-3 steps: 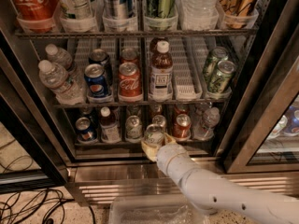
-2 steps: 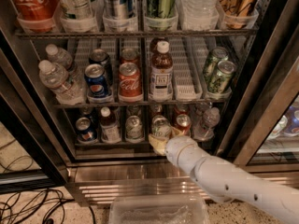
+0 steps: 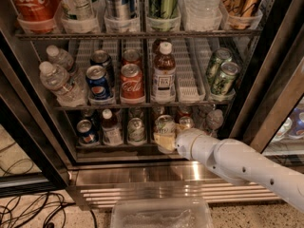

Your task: Pick 7up can from bottom shelf of fridge

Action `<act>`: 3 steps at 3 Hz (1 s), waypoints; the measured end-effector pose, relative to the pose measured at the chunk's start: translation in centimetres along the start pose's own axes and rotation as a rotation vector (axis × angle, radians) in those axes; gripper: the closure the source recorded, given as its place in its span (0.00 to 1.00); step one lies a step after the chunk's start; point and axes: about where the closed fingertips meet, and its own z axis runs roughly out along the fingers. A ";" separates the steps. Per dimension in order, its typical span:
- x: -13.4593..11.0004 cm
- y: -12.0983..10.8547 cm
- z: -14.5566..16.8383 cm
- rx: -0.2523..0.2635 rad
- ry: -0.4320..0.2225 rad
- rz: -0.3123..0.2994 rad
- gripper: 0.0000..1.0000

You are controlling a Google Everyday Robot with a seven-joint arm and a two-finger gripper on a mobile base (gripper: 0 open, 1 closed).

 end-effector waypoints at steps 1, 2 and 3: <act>0.6 2.0 0.0 -0.074 0.029 -0.001 1.00; 0.7 2.0 0.0 -0.074 0.029 -0.001 1.00; 1.6 3.6 0.3 -0.147 0.091 0.009 1.00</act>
Offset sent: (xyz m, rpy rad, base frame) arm -0.0141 0.0142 -0.0039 0.0089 0.0339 0.0710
